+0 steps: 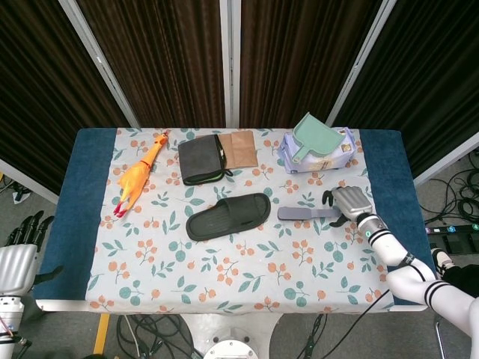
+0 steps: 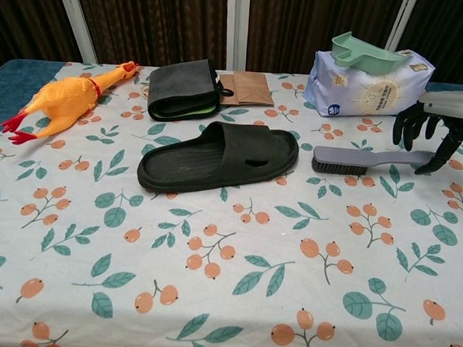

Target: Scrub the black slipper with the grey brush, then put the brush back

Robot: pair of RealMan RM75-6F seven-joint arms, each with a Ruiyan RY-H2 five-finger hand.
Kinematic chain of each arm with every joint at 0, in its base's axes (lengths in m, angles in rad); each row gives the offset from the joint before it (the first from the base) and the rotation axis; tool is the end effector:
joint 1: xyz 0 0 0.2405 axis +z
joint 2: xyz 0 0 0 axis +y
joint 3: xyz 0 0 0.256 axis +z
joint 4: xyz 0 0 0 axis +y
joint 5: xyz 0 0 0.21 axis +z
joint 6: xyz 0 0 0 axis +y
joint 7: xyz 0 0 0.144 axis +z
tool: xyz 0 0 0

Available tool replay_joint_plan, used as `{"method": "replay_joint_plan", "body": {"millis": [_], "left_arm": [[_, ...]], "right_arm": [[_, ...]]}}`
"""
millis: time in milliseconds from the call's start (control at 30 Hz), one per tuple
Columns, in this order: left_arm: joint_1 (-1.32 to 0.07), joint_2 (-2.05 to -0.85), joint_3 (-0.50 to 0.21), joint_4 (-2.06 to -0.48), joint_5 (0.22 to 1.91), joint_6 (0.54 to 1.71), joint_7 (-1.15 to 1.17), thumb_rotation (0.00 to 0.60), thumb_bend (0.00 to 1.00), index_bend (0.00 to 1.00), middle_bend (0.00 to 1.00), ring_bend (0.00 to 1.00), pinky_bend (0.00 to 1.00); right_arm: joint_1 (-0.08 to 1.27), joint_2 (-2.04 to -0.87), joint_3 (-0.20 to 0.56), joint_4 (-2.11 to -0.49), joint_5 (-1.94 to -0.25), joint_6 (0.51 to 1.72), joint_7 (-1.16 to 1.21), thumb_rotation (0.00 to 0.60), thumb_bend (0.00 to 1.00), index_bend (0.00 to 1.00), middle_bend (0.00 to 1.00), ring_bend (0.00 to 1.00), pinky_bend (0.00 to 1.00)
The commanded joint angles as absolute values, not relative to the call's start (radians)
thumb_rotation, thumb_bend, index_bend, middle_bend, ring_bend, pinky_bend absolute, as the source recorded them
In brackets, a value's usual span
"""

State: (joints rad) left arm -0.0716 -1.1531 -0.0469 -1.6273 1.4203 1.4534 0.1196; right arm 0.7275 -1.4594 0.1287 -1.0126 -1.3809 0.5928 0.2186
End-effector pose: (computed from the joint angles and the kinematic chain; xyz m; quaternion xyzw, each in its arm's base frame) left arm -0.3197 0.1752 0.1460 -0.5895 -0.3999 -0.3396 0.6143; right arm -0.2753 -0.3967 0.0324 0.7464 -0.4446 0.2420 0.4320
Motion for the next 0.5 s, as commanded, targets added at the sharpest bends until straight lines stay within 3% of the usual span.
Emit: {"method": "replay_joint_plan", "body": {"millis": [33,300,500], "left_arm": [[-0.074,-1.154,-0.047,-1.626,1.418,1.449,0.117,0.600,0.09,0.15,0.14,0.04,0.17],[-0.073,-1.154,-0.049,-1.631,1.403,1.444,0.118,0.600,0.09,0.15,0.14,0.04,0.17],[-0.067,-1.156,-0.047,-1.626,1.401,1.449,0.109,0.600,0.09,0.15,0.14,0.04,0.17]], "right_arm": [[0.742,-1.476,0.120,-0.986,-1.369,0.563,0.224,0.600,0.00,0.43,0.47,0.34,0.38],[0.768,-1.513,0.108,-0.946,-1.365,0.525,0.254,0.600,0.01,0.47,0.50,0.38,0.41],[0.784,-1.521,0.099,-0.942,-1.370,0.507,0.275,0.600,0.02,0.54,0.55,0.48,0.55]]}}
